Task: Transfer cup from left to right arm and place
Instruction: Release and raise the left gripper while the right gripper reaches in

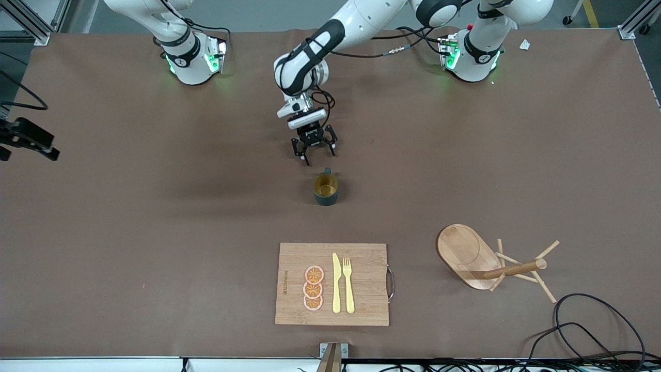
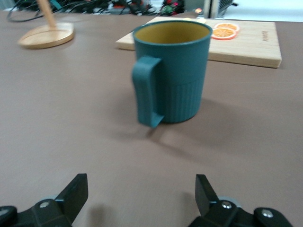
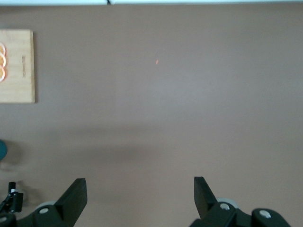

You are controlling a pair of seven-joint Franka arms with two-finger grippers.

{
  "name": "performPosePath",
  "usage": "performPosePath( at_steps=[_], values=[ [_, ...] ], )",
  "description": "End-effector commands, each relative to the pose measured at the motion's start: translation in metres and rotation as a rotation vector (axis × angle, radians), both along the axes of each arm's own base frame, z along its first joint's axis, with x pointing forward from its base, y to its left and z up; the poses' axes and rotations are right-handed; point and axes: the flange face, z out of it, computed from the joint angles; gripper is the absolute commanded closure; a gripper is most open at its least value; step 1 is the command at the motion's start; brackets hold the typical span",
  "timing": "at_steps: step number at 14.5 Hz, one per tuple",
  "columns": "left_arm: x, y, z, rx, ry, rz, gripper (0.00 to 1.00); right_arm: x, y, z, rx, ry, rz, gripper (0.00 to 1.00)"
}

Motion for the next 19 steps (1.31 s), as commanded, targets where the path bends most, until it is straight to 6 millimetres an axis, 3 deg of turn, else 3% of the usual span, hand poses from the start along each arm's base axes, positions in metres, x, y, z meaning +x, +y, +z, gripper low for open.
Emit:
performPosePath(
  at_steps=[1, 3, 6, 9, 11, 12, 14, 16, 18, 19],
  values=[
    [-0.009, -0.006, 0.066, -0.055, 0.051, 0.117, 0.00, 0.005, 0.044, -0.023, 0.003, 0.057, -0.025, 0.00],
    [-0.004, -0.009, 0.121, -0.138, 0.106, 0.205, 0.00, 0.014, 0.059, -0.047, 0.018, 0.091, -0.018, 0.00],
    [0.030, 0.002, 0.214, -0.245, 0.189, 0.295, 0.00, 0.022, 0.065, -0.088, 0.139, 0.100, -0.045, 0.00],
    [0.083, 0.046, 0.309, -0.253, 0.297, 0.355, 0.00, 0.022, 0.074, -0.129, 0.141, 0.090, -0.045, 0.00],
    [0.126, 0.089, 0.362, -0.245, 0.375, 0.362, 0.00, 0.018, 0.083, -0.164, 0.135, 0.096, -0.047, 0.00],
    [0.148, 0.114, 0.391, -0.256, 0.424, 0.348, 0.00, 0.014, 0.098, -0.178, 0.133, 0.097, -0.068, 0.00],
    [0.191, 0.162, 0.432, -0.283, 0.496, 0.328, 0.00, 0.001, 0.153, -0.204, 0.128, 0.089, -0.137, 0.00],
    [0.231, 0.209, 0.459, -0.286, 0.542, 0.295, 0.00, -0.011, 0.214, -0.233, 0.124, 0.077, -0.217, 0.00],
    [0.272, 0.261, 0.480, -0.332, 0.618, 0.272, 0.00, -0.024, 0.277, -0.244, 0.124, 0.073, -0.299, 0.00],
    [0.287, 0.285, 0.487, -0.374, 0.650, 0.280, 0.00, -0.026, 0.318, -0.249, 0.125, 0.071, -0.367, 0.00]
  ],
)
